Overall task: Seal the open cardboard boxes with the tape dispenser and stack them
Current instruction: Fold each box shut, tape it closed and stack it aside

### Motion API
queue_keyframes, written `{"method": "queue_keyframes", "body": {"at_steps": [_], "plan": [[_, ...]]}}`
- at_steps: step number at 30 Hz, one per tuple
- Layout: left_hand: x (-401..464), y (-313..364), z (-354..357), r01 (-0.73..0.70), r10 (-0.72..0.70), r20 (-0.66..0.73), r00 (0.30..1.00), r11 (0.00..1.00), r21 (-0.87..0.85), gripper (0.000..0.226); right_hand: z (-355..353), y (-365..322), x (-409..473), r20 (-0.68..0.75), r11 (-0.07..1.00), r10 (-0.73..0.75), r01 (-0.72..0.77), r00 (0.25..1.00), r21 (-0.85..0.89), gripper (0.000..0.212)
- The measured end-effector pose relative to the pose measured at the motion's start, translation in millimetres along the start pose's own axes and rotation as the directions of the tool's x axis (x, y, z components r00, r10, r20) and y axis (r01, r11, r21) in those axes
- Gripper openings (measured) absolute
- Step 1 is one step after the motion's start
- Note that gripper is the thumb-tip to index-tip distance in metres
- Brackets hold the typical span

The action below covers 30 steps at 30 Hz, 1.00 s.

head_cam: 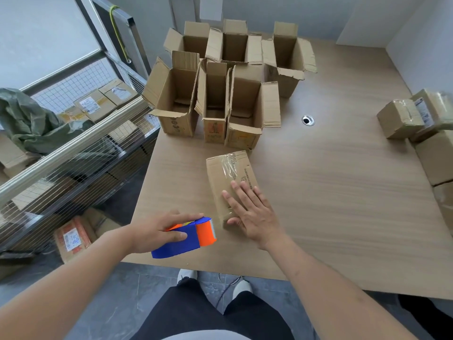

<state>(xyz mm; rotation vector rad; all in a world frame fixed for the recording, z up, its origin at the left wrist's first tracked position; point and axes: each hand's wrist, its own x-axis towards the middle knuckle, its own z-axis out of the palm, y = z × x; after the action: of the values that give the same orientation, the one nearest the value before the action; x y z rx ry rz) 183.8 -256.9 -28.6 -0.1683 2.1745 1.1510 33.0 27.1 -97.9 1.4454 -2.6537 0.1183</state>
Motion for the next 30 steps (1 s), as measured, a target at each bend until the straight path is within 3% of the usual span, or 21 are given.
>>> {"method": "queue_keyframes", "body": {"at_steps": [6, 12, 19, 23, 27, 30], "plan": [[-6, -8, 3, 0.093, -0.09, -0.065, 0.994, 0.995, 0.045, 0.05, -12, -2, 1, 0.16, 0.993, 0.031, -0.049, 0.987, 0.11, 0.069], [11, 22, 23, 0.136, -0.096, -0.165, 0.982, 0.957, 0.256, 0.047, -21, -12, 7, 0.225, 0.96, 0.119, -0.171, 0.967, 0.224, 0.07], [39, 51, 21, 0.213, -0.204, -0.067, 0.977, 0.96, 0.183, 0.025, -21, -38, 14, 0.216, 0.955, 0.225, -0.259, 0.95, 0.144, 0.076], [45, 41, 9, 0.321, -0.306, -0.095, 0.947, 0.906, 0.277, 0.025, -21, -44, 16, 0.223, 0.961, 0.247, -0.267, 0.943, 0.067, 0.075], [33, 26, 2, 0.267, -0.254, -0.12, 0.96, 0.956, 0.119, 0.025, -22, -57, 25, 0.249, 0.941, 0.302, -0.33, 0.92, 0.076, 0.072], [21, 19, -6, 0.164, -0.167, -0.095, 0.981, 0.986, -0.044, 0.03, -26, -53, 27, 0.278, 0.954, 0.24, -0.279, 0.93, 0.11, 0.068]]}}
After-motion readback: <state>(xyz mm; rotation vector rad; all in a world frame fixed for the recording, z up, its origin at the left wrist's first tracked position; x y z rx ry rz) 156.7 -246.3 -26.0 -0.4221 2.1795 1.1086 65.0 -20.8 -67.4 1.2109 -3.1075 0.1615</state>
